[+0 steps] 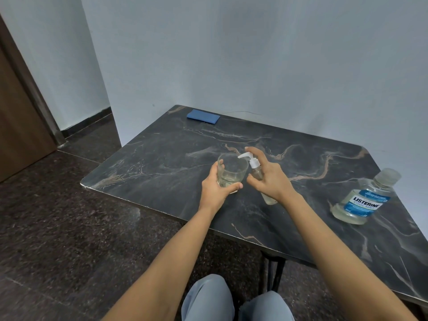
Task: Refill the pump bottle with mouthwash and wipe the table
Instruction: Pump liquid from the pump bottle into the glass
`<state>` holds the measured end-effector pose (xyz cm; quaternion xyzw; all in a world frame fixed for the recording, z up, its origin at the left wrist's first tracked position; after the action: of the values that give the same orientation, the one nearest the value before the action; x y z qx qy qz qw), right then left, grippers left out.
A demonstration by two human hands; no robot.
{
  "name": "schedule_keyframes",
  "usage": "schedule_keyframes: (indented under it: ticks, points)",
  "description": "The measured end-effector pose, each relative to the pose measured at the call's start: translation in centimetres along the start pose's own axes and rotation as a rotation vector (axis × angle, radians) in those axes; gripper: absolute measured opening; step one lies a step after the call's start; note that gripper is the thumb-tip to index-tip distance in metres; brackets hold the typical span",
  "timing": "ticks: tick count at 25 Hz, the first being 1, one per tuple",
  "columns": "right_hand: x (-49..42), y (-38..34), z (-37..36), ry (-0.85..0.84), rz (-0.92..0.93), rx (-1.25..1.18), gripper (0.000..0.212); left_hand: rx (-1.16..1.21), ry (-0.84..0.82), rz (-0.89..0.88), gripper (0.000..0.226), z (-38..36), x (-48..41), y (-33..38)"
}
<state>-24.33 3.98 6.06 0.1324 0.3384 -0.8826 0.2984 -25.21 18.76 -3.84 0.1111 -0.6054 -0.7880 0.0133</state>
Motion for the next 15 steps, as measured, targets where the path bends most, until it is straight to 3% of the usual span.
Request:
schedule_keyframes:
  ticks: [8,15]
  points:
    - [0.12,0.33,-0.34,0.048,-0.003,0.07,0.05,0.0,0.005,0.008,0.099,-0.05,-0.18,-0.27]
    - [0.28,0.24,-0.57,0.027,0.028,0.047,0.057,0.007,0.004,0.009,0.101,-0.12,-0.1,-0.21]
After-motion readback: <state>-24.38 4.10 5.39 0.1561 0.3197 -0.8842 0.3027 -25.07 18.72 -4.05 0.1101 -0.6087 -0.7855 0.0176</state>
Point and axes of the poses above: each hand's wrist, its own x-axis away from the middle knuckle, its own z-axis out of the back of the hand, y = z × x, the point moved 9 cm from there along -x, towards the middle knuckle, and after that the axes turned 8 degrees about -x, right-handed, at the moved point
